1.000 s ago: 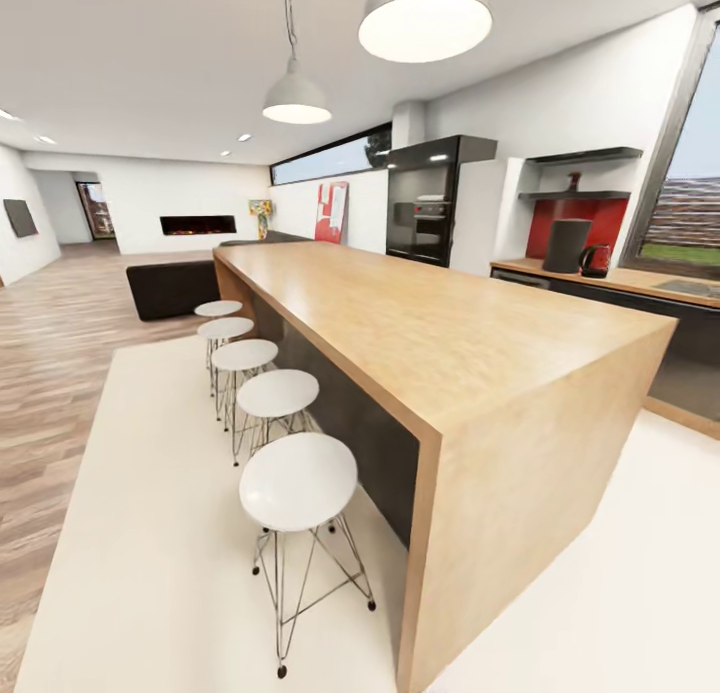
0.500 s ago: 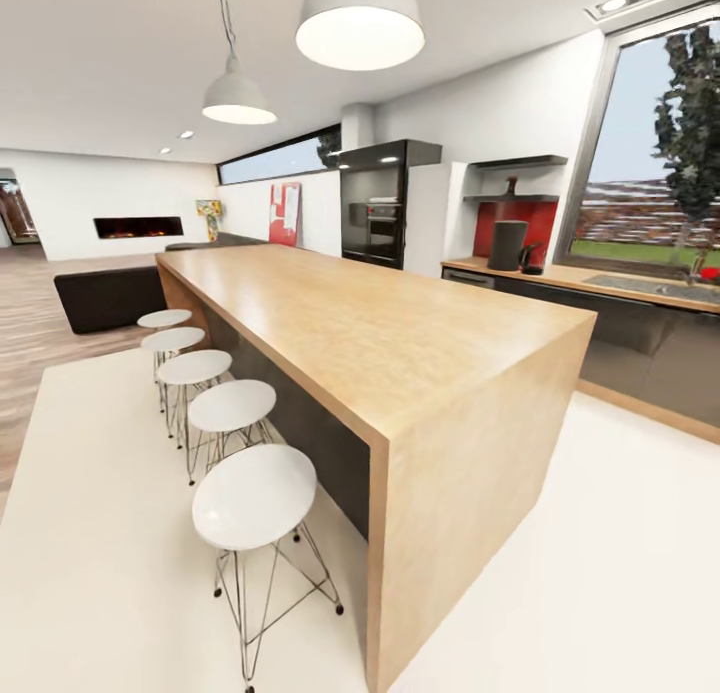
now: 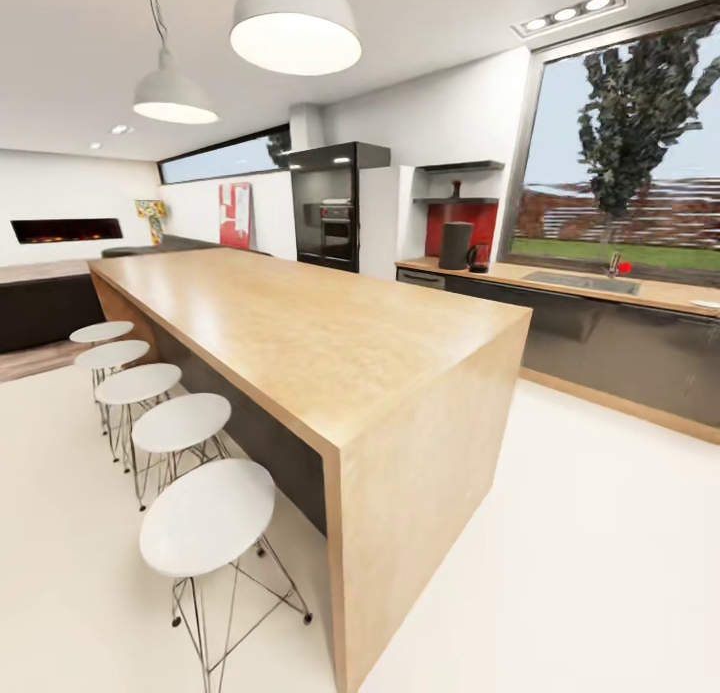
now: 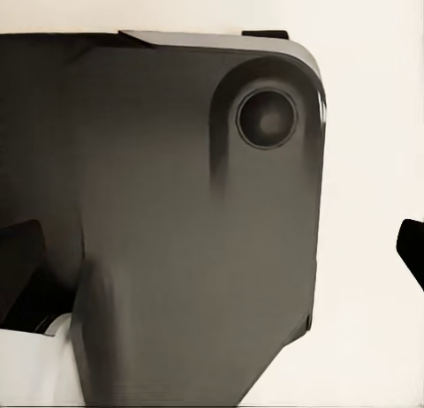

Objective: Set up a coffee station on the kitchen countertop: keep the coffee maker on the countertop, move the bottle of coffee from the kitchen shelf to the counter next to the coffee maker, place a paper coffee filter on top of the coffee maker, put the saucer next to the coffee maker with the coffee cup on the saucer, and place the electric kettle next to the coffee maker.

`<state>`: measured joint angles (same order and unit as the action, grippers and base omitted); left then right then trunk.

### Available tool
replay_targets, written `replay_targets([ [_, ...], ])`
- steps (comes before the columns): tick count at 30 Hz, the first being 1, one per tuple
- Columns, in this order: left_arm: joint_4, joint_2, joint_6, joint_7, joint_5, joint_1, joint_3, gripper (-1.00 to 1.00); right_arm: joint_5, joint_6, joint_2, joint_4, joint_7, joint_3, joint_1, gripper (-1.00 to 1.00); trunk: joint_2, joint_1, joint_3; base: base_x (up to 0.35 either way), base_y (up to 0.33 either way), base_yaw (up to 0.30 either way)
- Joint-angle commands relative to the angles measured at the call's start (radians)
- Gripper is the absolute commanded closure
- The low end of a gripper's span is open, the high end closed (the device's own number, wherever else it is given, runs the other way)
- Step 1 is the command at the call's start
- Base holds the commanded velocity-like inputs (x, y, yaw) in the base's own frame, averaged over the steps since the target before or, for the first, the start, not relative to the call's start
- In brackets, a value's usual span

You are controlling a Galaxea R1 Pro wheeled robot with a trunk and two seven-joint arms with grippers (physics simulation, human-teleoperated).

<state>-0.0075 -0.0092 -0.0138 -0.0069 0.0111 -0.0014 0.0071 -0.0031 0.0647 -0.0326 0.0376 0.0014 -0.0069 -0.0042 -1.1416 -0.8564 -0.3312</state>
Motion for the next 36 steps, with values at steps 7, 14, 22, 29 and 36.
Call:
replay_targets([
  [7,0.000,-0.001,-0.002,-0.001,0.001,0.000,0.001,-1.00,-0.039,0.003,0.003,0.000,0.000,-0.001,-0.001,-1.00,0.049,0.027,0.021,0.000,0.000,-0.295],
  [14,0.000,-0.002,-0.003,-0.001,0.001,0.000,0.001,-1.00,-0.063,0.003,0.003,0.000,0.000,-0.001,-0.001,-1.00,0.098,0.054,0.043,0.000,0.000,-0.296],
  [22,0.000,-0.002,-0.003,-0.001,0.001,-0.002,0.001,-1.00,-0.064,0.002,0.003,0.009,0.000,-0.001,-0.001,-1.00,0.154,0.084,0.068,0.000,0.000,-0.296],
  [29,0.000,-0.003,-0.004,0.004,0.001,-0.002,0.001,-1.00,-0.064,0.001,0.003,0.013,0.000,-0.001,-0.001,-1.00,0.203,0.111,0.090,0.000,0.000,-0.296],
  [36,0.000,-0.003,-0.005,0.004,0.001,-0.002,0.001,-1.00,-0.064,0.001,0.003,0.014,0.000,-0.001,-0.001,-1.00,0.252,0.138,0.112,0.000,0.000,-0.295],
])
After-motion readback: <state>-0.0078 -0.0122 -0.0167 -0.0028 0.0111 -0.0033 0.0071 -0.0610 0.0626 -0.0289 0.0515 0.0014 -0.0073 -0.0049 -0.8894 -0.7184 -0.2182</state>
